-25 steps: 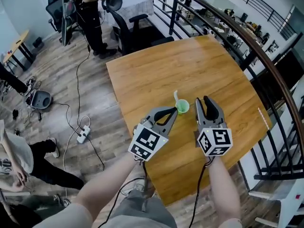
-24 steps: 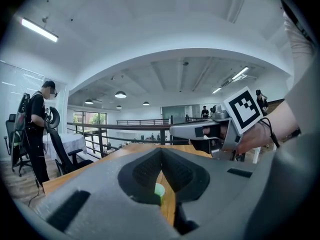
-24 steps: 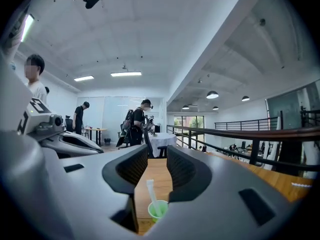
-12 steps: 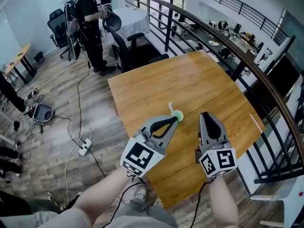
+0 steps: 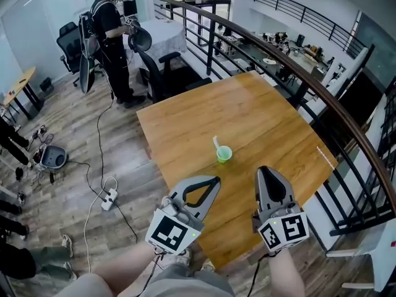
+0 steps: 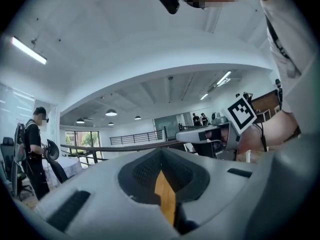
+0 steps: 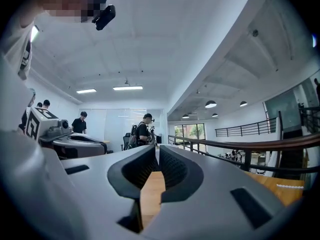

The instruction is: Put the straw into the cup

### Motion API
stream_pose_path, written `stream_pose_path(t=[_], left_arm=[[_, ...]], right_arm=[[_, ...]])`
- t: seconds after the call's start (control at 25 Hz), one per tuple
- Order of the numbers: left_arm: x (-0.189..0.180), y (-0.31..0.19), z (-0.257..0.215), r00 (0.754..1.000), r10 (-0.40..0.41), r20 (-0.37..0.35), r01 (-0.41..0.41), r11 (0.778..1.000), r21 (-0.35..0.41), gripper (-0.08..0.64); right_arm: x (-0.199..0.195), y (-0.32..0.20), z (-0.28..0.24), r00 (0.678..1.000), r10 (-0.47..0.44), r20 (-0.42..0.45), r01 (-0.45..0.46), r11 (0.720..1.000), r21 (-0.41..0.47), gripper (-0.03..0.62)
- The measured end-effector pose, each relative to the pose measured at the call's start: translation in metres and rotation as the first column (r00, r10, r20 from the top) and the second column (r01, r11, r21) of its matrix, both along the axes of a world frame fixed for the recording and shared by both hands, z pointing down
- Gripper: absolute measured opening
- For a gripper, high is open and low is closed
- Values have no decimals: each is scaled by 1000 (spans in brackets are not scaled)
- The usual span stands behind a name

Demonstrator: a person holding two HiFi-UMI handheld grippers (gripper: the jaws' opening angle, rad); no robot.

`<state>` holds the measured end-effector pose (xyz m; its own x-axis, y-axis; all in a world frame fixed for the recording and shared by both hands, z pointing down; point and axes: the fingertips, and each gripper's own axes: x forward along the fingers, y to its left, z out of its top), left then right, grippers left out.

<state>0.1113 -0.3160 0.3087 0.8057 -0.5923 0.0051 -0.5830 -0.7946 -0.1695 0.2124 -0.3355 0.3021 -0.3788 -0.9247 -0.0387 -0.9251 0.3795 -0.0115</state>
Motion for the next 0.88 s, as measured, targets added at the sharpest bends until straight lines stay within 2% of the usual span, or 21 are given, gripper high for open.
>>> stream_pose_path(t=[0.24, 0.36, 0.64, 0.8, 0.88], left_arm=[[-7, 35, 22, 999, 29, 32, -28, 999, -28, 13], [-10, 49, 27, 999, 40, 9, -39, 996, -80, 12], [-30, 82, 29, 999, 41, -36, -45, 991, -123, 13], [-39, 91, 30, 997, 13, -70, -24, 986, -165, 12], [-41, 98, 33, 998, 10, -68, -22, 984, -179, 12]], right_arm=[[3, 42, 17, 999, 31, 8, -31, 998, -48, 35], [3, 66, 23, 999, 39, 5, -38, 997, -71, 35], [-12, 119, 33, 999, 25, 33, -21, 994, -109, 35], [-22, 135, 31, 994, 0, 110, 15, 991, -135, 34], [-29, 142, 34, 994, -6, 113, 22, 990, -141, 33]])
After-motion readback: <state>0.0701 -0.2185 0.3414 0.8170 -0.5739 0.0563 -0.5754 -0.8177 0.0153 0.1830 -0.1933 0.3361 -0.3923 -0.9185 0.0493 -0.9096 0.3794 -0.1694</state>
